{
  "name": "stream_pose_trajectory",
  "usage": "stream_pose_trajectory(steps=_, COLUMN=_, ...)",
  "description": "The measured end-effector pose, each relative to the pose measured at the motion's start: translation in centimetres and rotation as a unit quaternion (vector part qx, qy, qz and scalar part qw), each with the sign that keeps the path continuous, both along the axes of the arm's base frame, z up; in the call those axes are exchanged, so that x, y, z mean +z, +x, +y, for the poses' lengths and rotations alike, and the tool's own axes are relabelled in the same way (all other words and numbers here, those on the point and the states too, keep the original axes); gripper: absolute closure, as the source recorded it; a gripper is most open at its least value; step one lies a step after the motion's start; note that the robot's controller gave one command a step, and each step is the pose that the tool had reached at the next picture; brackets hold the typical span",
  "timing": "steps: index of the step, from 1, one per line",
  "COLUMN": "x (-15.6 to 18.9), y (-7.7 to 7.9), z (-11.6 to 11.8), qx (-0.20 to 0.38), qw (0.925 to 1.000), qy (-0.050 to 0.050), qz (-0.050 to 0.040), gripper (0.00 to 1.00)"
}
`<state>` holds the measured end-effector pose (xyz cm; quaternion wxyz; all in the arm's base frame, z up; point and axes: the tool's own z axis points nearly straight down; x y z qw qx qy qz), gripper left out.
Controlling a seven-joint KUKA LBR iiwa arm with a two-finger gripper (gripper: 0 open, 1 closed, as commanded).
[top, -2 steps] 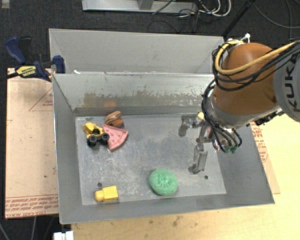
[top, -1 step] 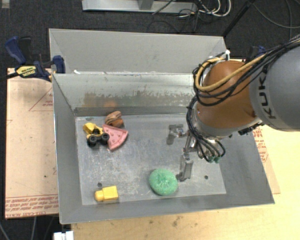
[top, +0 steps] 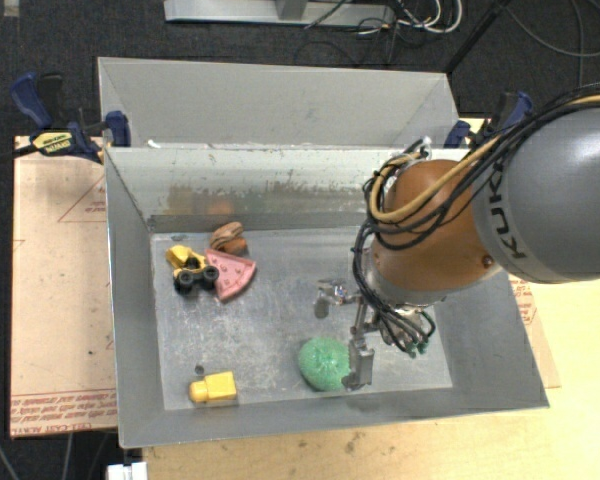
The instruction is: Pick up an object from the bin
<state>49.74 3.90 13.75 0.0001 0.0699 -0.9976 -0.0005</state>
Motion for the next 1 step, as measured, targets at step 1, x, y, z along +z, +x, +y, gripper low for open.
stream_pose_trajectory(steps=1, x=-4.88, y=-0.64, z=0.45, qx=0.091, qw=0.9959, qy=0.0, qz=-0.0023, gripper=0.0)
